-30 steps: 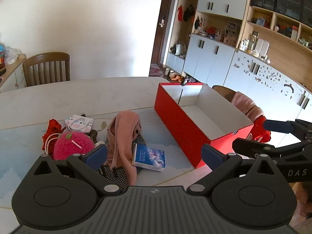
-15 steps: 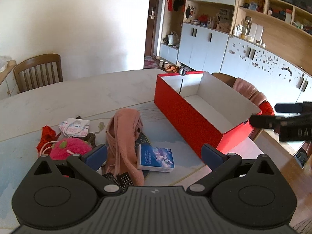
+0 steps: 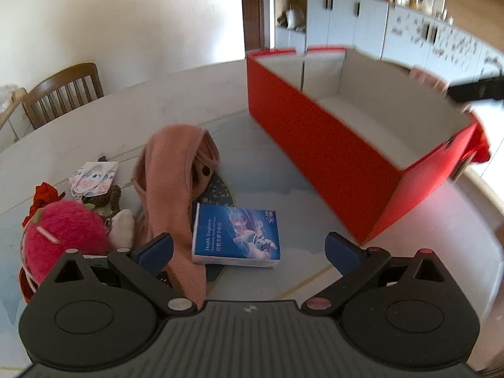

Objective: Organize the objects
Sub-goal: 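Close the left gripper on the blue toothbrush box, then carry the blue box with the left gripper into the cardboard box and release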

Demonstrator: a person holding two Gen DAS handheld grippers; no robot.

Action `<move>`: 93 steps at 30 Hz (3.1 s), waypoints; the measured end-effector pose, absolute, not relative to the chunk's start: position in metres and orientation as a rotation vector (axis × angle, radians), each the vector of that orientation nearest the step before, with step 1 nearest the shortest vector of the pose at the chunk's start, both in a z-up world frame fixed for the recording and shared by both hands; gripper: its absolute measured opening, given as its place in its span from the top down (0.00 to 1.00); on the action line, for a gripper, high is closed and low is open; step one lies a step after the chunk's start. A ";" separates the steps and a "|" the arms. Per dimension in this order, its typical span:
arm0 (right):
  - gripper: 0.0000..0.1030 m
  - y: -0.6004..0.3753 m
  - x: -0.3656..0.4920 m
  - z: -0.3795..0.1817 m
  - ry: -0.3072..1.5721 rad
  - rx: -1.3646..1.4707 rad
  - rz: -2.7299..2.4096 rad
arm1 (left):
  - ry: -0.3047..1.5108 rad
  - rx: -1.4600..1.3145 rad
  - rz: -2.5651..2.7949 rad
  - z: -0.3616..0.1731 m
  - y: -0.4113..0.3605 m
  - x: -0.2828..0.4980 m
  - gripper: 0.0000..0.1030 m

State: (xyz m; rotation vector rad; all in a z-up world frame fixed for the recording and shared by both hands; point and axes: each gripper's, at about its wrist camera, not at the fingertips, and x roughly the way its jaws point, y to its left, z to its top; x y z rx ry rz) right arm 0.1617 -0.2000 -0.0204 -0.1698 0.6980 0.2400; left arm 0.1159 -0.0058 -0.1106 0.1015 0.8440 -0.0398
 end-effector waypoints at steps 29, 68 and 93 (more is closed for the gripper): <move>0.82 -0.252 0.243 -0.067 0.899 -0.183 0.236 | 0.928 0.184 0.110 -0.146 -0.028 0.150 0.26; 0.98 -0.260 0.251 -0.068 0.917 -0.180 0.314 | 0.924 0.140 -0.256 -0.055 -0.144 0.267 0.26; 0.97 -0.260 0.253 -0.070 0.931 -0.183 0.326 | 1.279 0.170 -0.277 -0.117 -0.152 0.305 0.25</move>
